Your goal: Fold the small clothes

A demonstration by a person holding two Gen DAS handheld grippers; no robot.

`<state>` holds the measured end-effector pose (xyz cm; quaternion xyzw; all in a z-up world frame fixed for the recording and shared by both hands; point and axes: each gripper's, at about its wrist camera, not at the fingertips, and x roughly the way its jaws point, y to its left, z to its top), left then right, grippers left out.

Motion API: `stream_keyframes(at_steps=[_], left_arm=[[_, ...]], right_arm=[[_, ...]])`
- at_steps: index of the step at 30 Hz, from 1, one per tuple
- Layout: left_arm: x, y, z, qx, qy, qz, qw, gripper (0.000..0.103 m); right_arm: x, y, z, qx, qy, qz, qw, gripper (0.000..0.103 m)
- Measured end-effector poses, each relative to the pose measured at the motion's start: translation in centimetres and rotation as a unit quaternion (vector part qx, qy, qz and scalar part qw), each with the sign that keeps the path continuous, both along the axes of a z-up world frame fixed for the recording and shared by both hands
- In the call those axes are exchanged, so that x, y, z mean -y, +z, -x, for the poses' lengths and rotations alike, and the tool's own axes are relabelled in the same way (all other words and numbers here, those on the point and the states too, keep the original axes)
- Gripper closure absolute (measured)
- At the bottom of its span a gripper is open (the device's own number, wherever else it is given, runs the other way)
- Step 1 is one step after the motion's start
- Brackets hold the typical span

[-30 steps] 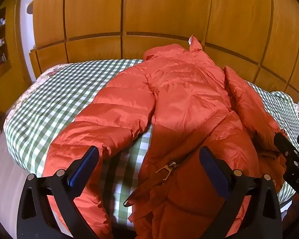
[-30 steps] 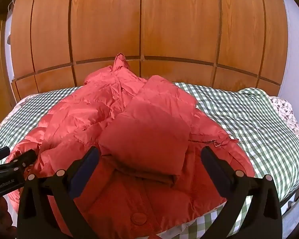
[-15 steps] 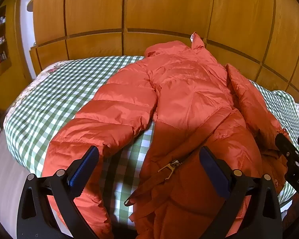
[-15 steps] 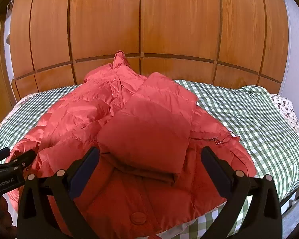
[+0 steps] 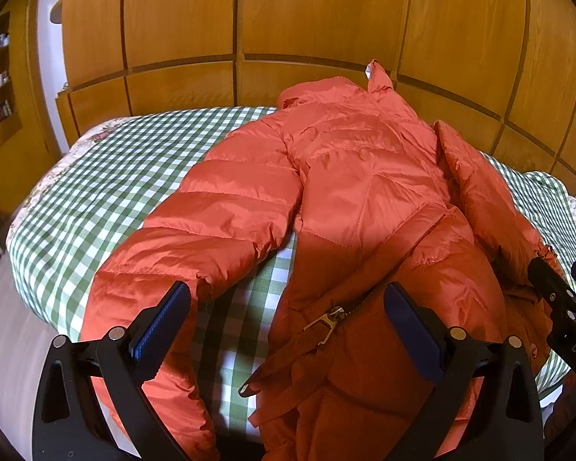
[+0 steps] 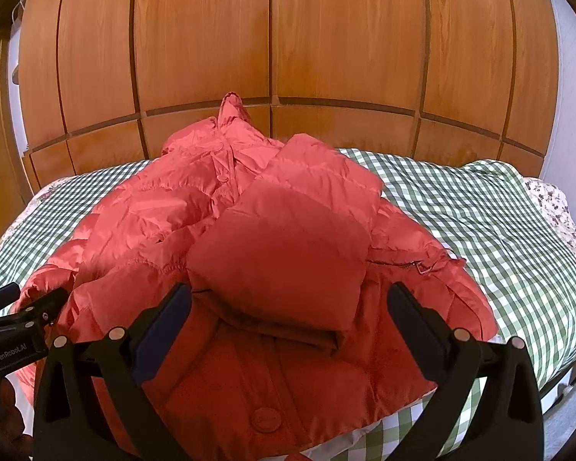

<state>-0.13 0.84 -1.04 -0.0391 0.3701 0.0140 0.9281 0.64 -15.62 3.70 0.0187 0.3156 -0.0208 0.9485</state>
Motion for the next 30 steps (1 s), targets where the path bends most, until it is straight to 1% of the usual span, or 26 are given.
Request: stream_keyframes(at_steps=[30], left_arm=[[0.63,-0.24,-0.39,-0.007,-0.006,-0.002,1.0000,0.003]], right_arm=[[-0.12,-0.42,-0.15,-0.007,0.006,0.001,1.000,0.002]])
